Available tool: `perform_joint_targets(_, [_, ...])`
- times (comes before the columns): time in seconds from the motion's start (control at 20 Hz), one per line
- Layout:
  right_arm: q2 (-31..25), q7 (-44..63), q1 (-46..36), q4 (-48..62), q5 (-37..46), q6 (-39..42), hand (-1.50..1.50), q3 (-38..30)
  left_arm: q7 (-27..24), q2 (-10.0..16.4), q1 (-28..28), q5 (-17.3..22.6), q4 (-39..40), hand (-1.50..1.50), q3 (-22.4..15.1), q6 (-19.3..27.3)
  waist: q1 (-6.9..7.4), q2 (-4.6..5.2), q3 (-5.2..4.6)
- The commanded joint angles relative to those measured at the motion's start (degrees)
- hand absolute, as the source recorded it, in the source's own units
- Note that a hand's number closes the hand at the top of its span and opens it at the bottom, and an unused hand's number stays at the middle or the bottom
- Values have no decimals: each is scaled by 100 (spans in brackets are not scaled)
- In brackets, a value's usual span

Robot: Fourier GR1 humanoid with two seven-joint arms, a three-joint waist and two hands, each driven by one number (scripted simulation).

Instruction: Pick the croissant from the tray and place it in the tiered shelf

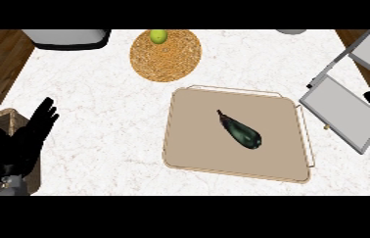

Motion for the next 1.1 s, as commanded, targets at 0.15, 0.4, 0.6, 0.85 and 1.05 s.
perform_joint_targets(0.15, [-841,856,-959,375,278,1003,150,-363,196,-201,-17,-121,-218,0,-139,179,15,-12,-4])
perform_joint_targets(0.4, [-1091,668,-994,602,348,1361,150,-478,-17,-89,60,-155,-7,0,-49,37,9,5,-3])
perform_joint_targets(0.6, [-1487,285,-1419,1427,215,1551,150,-818,119,-8,-168,-136,-27,0,-30,-15,20,12,-1])
perform_joint_targets(0.85, [-2051,-77,-1850,2373,399,1534,150,-1008,-132,-48,195,-99,-119,0,15,-151,81,17,-1])
perform_joint_targets(1.05, [-2079,-722,-1183,2814,728,807,150,-1043,375,-140,-59,-77,-368,0,-18,-4,61,25,7])
